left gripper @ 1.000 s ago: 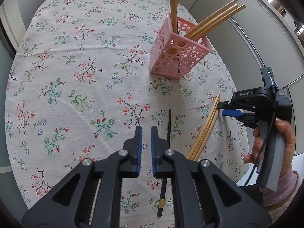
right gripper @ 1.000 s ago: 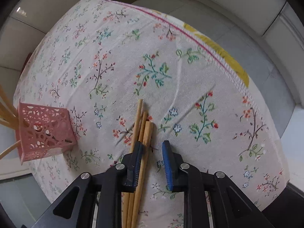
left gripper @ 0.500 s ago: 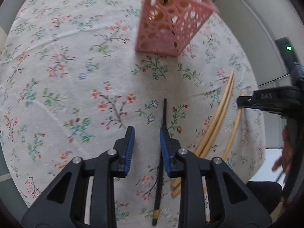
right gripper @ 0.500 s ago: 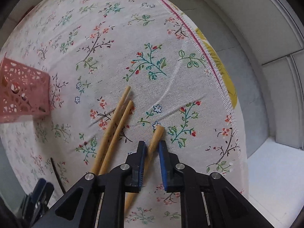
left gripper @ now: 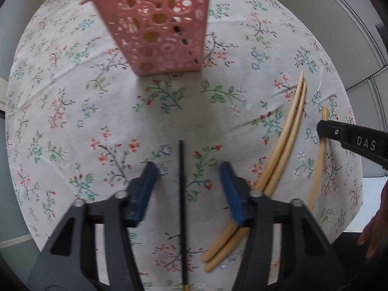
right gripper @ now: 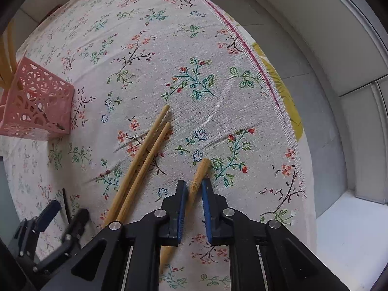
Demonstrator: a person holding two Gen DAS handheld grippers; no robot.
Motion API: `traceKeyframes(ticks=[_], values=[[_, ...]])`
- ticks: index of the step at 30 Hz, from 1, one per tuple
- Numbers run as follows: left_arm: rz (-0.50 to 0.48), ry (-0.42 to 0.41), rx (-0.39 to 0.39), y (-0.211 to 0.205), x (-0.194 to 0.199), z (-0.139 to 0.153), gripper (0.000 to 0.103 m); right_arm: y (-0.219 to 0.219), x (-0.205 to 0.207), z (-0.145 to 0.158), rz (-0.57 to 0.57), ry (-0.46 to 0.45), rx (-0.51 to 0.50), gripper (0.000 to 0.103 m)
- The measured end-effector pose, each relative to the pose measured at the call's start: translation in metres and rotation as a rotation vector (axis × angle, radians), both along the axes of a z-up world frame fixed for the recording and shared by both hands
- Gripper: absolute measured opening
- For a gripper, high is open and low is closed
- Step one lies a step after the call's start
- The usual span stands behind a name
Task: Organize utensils
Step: 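Carry the black stick in the left tool above the cup while the right tool carries its chopstick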
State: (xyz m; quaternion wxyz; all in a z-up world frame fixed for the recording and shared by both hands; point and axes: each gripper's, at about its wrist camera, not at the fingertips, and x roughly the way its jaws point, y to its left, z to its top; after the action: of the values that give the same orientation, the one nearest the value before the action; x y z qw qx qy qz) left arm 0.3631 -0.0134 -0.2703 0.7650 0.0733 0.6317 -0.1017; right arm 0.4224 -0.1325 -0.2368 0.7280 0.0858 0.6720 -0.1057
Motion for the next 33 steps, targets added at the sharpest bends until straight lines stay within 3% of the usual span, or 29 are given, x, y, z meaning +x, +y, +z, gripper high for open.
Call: traceKeyframes(ticks=[2, 4, 6, 11, 15, 19, 24, 33], values=[[0.029, -0.021, -0.004, 0.013, 0.002, 0.003, 0.014, -0.003, -0.010, 0.001, -0.009, -0.032, 0.025, 0.008], [0.054, -0.039, -0.036, 0.027, 0.001, 0.003, 0.006, -0.007, -0.024, -0.001, -0.012, -0.056, 0.089, 0.007], [0.080, -0.055, -0.083, 0.040, -0.003, 0.003, 0.005, -0.008, -0.038, 0.002, -0.003, -0.088, 0.144, 0.007], [0.115, -0.106, -0.169, 0.064, -0.020, 0.011, 0.005, -0.019, -0.068, 0.043, 0.030, -0.312, 0.191, 0.007], [0.107, -0.233, -0.231, 0.074, -0.042, 0.055, 0.005, -0.027, -0.088, 0.085, 0.106, -0.468, 0.173, 0.007], [0.088, -0.343, -0.236, 0.084, -0.063, 0.091, 0.005, -0.018, -0.116, 0.122, 0.205, -0.608, 0.161, 0.007], [0.056, -0.451, -0.218, 0.078, -0.097, 0.122, 0.005, -0.002, -0.134, 0.144, 0.249, -0.675, 0.173, 0.007], [0.066, -0.534, -0.212, 0.078, -0.127, 0.152, 0.005, 0.000, -0.166, 0.171, 0.267, -0.718, 0.199, 0.007]])
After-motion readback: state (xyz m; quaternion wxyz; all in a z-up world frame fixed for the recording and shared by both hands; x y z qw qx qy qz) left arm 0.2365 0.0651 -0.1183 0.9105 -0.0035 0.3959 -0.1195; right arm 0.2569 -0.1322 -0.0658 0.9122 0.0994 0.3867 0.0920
